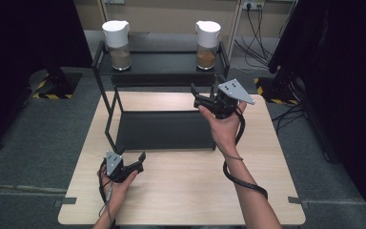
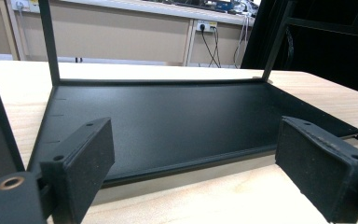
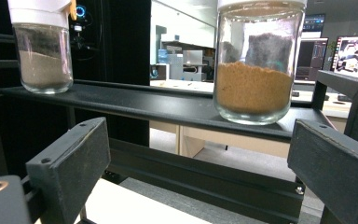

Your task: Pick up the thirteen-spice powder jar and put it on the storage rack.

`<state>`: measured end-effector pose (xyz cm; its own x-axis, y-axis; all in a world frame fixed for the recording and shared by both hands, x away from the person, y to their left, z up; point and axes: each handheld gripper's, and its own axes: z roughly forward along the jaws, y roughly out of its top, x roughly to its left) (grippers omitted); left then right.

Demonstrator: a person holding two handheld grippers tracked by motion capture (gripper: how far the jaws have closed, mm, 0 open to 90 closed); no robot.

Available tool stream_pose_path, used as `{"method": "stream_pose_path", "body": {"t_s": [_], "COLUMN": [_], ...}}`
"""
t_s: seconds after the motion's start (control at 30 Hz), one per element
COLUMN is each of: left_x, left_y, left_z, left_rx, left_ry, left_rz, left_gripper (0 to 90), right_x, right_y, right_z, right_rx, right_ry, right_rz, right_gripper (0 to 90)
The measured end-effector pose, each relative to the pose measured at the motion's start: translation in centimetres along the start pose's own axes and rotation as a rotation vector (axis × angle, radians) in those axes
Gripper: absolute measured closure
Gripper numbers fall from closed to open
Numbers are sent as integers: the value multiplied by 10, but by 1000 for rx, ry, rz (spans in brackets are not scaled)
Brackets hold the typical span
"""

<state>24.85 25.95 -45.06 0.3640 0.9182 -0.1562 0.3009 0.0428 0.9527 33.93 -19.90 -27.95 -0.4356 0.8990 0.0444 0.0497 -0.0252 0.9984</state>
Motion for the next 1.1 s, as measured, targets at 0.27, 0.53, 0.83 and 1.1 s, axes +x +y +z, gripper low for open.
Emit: {"method": "stream_pose_path", "body": {"t_s": [0.27, 0.53, 0.83, 1.1], "left_x": [0, 0, 0, 0], "left_y": [0, 0, 0, 0], "left_z": [0, 0, 0, 0], "left_rx": [-1, -1, -1, -1], "left_ry": [0, 0, 0, 1], "left_rz": [-2, -2, 0, 2], "left_gripper": [111, 111, 110, 110], "right_x": [1, 2, 4, 5], "right_y": [-6, -15, -23, -31], "right_z": [-6, -12, -15, -19], "right_rx": [5, 17, 44, 56], "right_ry": [6, 18, 19, 26], "right_rz": [-8, -7, 1, -3], "right_gripper": [59, 59, 59, 58]}}
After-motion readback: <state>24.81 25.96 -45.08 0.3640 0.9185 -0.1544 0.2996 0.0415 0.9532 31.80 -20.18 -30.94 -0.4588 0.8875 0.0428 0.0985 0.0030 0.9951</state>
